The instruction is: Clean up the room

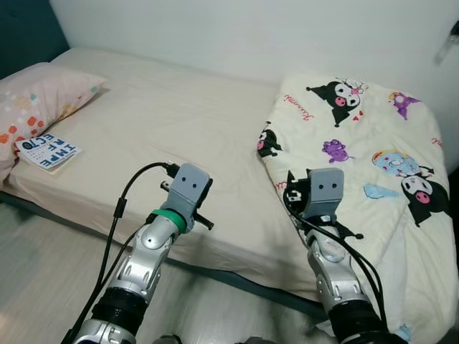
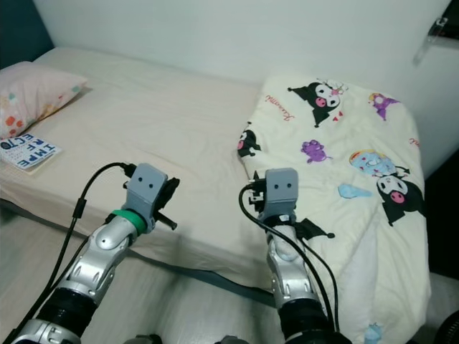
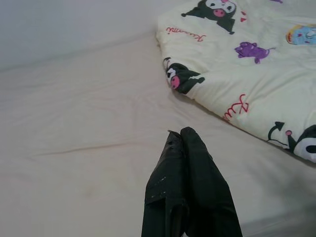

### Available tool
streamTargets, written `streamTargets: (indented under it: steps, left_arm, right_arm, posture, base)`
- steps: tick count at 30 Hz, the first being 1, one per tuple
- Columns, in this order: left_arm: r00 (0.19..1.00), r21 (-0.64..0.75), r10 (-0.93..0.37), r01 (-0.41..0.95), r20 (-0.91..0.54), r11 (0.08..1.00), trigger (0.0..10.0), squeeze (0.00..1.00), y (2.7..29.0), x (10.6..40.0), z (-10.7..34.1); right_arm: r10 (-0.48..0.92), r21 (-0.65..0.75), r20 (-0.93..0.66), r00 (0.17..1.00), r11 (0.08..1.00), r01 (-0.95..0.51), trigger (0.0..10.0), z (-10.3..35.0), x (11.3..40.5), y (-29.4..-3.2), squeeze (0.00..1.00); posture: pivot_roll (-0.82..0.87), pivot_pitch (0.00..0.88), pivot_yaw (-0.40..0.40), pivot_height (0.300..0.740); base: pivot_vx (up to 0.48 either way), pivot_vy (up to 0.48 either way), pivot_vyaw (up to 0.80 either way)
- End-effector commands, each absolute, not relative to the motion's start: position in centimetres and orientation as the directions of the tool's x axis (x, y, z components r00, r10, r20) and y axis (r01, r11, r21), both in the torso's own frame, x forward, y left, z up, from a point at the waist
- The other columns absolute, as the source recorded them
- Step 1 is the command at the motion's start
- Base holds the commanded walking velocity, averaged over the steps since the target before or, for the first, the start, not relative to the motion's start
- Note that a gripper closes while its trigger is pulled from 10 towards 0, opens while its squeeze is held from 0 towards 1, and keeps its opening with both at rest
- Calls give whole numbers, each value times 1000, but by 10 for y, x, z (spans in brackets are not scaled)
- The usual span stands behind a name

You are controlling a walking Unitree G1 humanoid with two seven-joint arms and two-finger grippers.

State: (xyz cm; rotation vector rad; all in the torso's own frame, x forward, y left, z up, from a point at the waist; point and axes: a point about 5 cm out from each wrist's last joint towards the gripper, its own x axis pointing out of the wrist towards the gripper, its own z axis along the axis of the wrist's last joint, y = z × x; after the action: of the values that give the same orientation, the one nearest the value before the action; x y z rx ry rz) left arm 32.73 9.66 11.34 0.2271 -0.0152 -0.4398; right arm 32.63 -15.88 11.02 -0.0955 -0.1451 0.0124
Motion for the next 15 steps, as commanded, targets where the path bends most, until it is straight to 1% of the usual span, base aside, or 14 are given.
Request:
streamTargets:
  steps: [1, 13, 15]
  left_arm:
    - [914, 204, -400, 406, -73, 891, 10000, 0, 102, 327, 106]
    - [920, 189, -384, 391, -75, 901, 10000, 0, 104, 329, 107]
    - [920, 188, -384, 391, -75, 901, 10000, 0, 103, 329, 107]
  right_arm:
    - [19, -89, 126, 992, 996, -8, 10000, 105, 324, -158, 0]
    - [5, -76, 116, 993, 997, 3, 10000, 105, 324, -159, 0]
    - [6, -73, 112, 994, 997, 2, 10000, 104, 324, -159, 0]
  posture:
    - [-57, 46, 70, 722]
    - [-57, 48, 70, 722]
    - [-57, 48, 70, 722]
  base:
    - [0, 0, 0]
    - [0, 0, 0]
    - [0, 0, -800]
